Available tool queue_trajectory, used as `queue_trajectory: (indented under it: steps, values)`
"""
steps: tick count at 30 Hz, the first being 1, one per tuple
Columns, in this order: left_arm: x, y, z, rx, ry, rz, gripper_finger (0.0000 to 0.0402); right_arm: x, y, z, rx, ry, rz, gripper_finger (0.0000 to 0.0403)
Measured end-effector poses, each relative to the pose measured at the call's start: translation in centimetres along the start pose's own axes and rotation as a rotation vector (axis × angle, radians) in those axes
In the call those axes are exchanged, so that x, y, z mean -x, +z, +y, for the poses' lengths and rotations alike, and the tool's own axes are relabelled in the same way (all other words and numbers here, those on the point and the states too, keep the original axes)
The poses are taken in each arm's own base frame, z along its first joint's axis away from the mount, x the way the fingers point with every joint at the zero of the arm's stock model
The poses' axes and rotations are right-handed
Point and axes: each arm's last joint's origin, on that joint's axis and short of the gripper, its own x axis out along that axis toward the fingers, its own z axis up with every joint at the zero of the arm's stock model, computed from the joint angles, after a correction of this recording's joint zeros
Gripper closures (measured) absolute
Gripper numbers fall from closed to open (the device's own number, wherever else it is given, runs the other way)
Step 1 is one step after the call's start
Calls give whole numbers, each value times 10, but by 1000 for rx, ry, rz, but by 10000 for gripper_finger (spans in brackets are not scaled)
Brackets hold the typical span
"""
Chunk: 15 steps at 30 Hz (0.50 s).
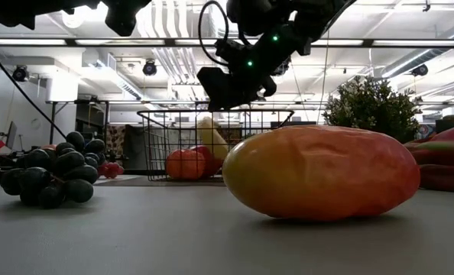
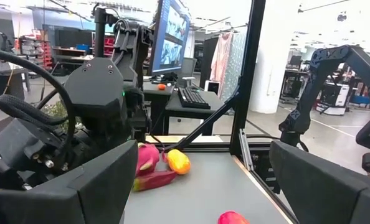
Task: Build produce basket
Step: Put the orange into the wire basket
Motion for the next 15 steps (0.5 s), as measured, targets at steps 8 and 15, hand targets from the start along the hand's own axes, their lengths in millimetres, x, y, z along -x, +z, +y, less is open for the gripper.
queue_trajectory:
  steps: [8,15]
  values:
    - [-3,-5,1,5,2,-16,57,25,22,-4,115,26,-72,172]
    - [-12,-37,-8,82,-78,-160,57,87,55,-15,243,361,-254,195]
